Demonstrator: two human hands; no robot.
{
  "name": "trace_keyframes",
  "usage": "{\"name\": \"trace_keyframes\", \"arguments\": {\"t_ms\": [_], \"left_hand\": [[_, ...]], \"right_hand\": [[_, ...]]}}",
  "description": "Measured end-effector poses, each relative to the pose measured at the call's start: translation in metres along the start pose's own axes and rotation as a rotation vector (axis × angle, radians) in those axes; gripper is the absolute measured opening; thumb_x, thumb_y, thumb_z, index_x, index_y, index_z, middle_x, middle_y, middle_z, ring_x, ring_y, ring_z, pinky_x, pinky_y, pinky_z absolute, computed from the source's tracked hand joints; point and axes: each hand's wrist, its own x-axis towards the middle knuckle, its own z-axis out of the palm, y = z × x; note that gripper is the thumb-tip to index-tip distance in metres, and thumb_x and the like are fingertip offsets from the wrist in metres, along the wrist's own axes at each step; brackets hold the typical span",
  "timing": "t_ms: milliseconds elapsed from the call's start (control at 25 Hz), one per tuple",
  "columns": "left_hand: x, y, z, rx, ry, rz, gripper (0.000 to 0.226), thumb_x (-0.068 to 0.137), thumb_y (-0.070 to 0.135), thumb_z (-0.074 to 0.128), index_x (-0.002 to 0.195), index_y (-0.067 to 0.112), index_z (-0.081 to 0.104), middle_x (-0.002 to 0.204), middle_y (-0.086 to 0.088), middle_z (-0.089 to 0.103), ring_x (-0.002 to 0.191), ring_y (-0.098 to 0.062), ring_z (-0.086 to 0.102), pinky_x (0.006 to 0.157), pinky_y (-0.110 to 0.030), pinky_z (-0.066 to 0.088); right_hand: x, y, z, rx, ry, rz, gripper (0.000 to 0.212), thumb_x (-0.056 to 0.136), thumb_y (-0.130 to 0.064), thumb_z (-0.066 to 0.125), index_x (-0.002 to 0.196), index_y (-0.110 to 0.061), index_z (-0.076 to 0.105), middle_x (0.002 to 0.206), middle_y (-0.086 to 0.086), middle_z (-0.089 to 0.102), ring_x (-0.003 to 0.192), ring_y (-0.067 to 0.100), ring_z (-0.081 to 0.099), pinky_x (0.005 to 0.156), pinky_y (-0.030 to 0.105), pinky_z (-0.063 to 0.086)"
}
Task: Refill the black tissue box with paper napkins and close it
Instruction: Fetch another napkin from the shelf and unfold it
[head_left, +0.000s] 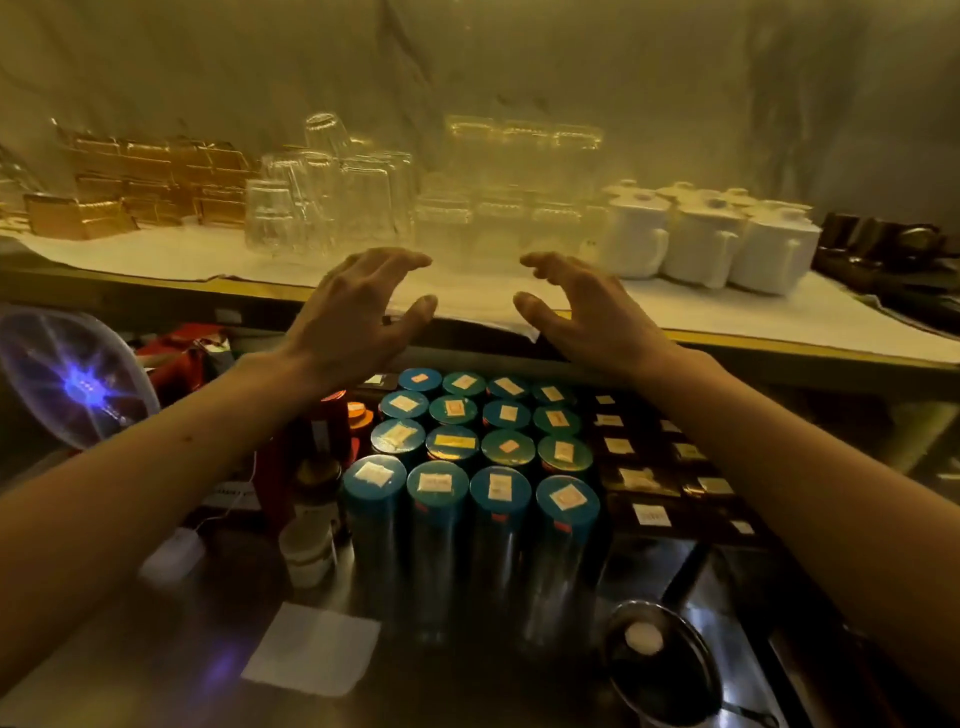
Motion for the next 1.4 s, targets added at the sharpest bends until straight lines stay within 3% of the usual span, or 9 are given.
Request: {"name": "trace_keyframes", "arguments": {"t_ms": [200, 440, 600, 760, 880, 960, 1080, 1200, 1400], "left_hand": [[0.025, -0.051, 0.008, -0.012, -0.068, -0.071, 0.048, 0.093, 0.047, 0.052, 0.132, 0.018, 0.051, 0.133, -0.009, 0.058, 0.116, -0.023, 0.056, 0.090, -0.040, 0.046], [0.022, -0.077, 0.011, -0.052, -0.168, -0.146, 0.049, 0.089, 0.051, 0.056, 0.125, 0.017, 0.059, 0.124, -0.011, 0.063, 0.104, -0.023, 0.061, 0.082, -0.036, 0.047], [0.008, -0.081, -0.002, -0.108, -0.247, -0.117, 0.043, 0.087, 0.048, 0.058, 0.114, 0.016, 0.068, 0.109, -0.007, 0.068, 0.095, -0.017, 0.061, 0.075, -0.023, 0.047], [0.044, -0.077, 0.020, -0.058, -0.211, -0.150, 0.034, 0.088, 0.035, 0.064, 0.119, 0.020, 0.064, 0.115, -0.004, 0.065, 0.092, -0.008, 0.061, 0.075, -0.016, 0.048], [0.047, -0.081, 0.008, -0.114, -0.251, -0.160, 0.052, 0.079, 0.053, 0.069, 0.122, 0.024, 0.063, 0.111, 0.010, 0.060, 0.090, 0.007, 0.057, 0.067, -0.008, 0.048], [0.047, -0.079, 0.004, -0.159, -0.317, -0.140, 0.065, 0.066, 0.068, 0.065, 0.119, 0.030, 0.063, 0.109, 0.019, 0.057, 0.096, 0.009, 0.056, 0.068, -0.004, 0.048], [0.045, -0.086, 0.002, -0.189, -0.352, -0.154, 0.061, 0.062, 0.073, 0.061, 0.111, 0.036, 0.067, 0.114, 0.013, 0.062, 0.105, 0.001, 0.058, 0.077, -0.011, 0.047], [0.045, -0.088, 0.000, -0.198, -0.330, -0.186, 0.047, 0.069, 0.067, 0.063, 0.106, 0.038, 0.066, 0.110, 0.006, 0.067, 0.100, 0.000, 0.062, 0.076, -0.011, 0.048], [0.039, -0.085, -0.001, -0.246, -0.294, -0.195, 0.042, 0.069, 0.039, 0.072, 0.110, 0.031, 0.066, 0.105, 0.020, 0.061, 0.097, 0.017, 0.058, 0.074, 0.000, 0.045]], "right_hand": [[0.061, 0.016, 0.018, -0.027, -0.214, 0.001, 0.045, 0.094, -0.038, 0.056, 0.135, -0.023, 0.048, 0.133, 0.005, 0.056, 0.119, 0.017, 0.053, 0.094, 0.029, 0.041], [0.090, 0.036, 0.030, -0.052, -0.355, 0.019, 0.046, 0.094, -0.041, 0.054, 0.138, -0.027, 0.046, 0.139, 0.005, 0.052, 0.126, 0.020, 0.049, 0.101, 0.035, 0.037], [0.097, 0.043, 0.029, -0.041, -0.560, 0.065, 0.050, 0.094, -0.042, 0.055, 0.142, -0.037, 0.041, 0.149, -0.002, 0.042, 0.135, 0.022, 0.040, 0.110, 0.041, 0.029], [0.129, 0.096, 0.025, 0.052, -0.595, -0.018, 0.041, 0.092, -0.041, 0.058, 0.133, -0.038, 0.052, 0.136, 0.000, 0.054, 0.117, 0.018, 0.053, 0.102, 0.041, 0.044], [0.134, 0.094, 0.017, 0.191, -0.574, -0.028, 0.037, 0.093, -0.031, 0.060, 0.129, -0.031, 0.056, 0.123, 0.002, 0.058, 0.106, 0.015, 0.055, 0.083, 0.023, 0.046], [0.135, 0.099, 0.014, 0.268, -0.612, 0.013, 0.038, 0.092, -0.028, 0.061, 0.128, -0.032, 0.055, 0.121, 0.005, 0.057, 0.107, 0.019, 0.055, 0.080, 0.023, 0.046], [0.141, 0.106, 0.014, 0.333, -0.727, 0.066, 0.045, 0.089, -0.022, 0.064, 0.131, -0.036, 0.053, 0.125, 0.003, 0.054, 0.110, 0.021, 0.054, 0.084, 0.026, 0.050], [0.147, 0.116, 0.007, 0.373, -0.865, 0.067, 0.054, 0.086, -0.017, 0.068, 0.132, -0.041, 0.052, 0.133, -0.003, 0.050, 0.117, 0.018, 0.051, 0.090, 0.027, 0.047], [0.151, 0.125, 0.010, 0.361, -0.889, 0.040, 0.054, 0.084, -0.013, 0.071, 0.129, -0.040, 0.057, 0.141, -0.007, 0.048, 0.120, 0.018, 0.050, 0.101, 0.037, 0.044]]}}
